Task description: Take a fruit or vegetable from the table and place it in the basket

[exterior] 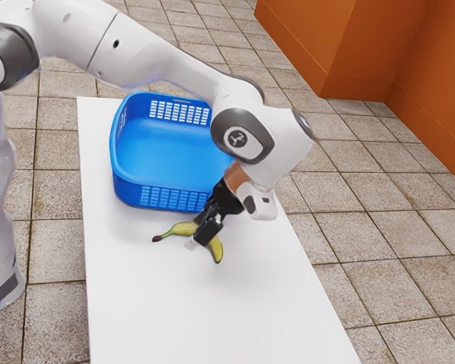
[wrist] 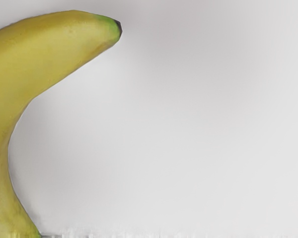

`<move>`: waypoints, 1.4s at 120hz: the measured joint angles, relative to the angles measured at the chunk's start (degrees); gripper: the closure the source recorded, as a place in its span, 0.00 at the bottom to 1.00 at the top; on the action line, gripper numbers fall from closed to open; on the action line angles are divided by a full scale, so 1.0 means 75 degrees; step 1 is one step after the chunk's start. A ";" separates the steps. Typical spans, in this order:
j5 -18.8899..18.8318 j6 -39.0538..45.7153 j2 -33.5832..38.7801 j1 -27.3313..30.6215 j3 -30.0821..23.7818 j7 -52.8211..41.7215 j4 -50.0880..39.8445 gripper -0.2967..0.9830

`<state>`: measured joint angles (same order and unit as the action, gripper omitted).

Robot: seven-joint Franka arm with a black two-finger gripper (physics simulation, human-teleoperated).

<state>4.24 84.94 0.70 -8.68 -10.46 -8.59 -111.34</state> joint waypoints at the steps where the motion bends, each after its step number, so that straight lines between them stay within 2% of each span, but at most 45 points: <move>1: 0.0001 0.0000 0.0016 0.0004 0.0000 0.0000 -0.0018 0.23; 46: -0.0002 0.0071 0.0253 0.0093 0.0007 0.0007 -0.0336 0.23; 85: -0.0996 0.0116 0.0184 0.0022 -0.0436 0.0246 -0.0307 0.23; 105: -0.1232 0.0120 0.0138 -0.0150 -0.0425 0.0398 -0.0466 0.23; 133: -0.1273 0.0309 0.0188 0.0029 -0.0303 0.0525 -0.0729 0.23; 150: -0.1142 0.0545 0.0271 0.0283 -0.0260 0.0540 -0.0791 0.22; 168: -0.0942 0.0819 0.0268 0.0234 -0.0258 0.0538 -0.0977 0.23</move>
<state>-2.82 91.08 2.71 -6.93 -12.40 -4.55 -118.67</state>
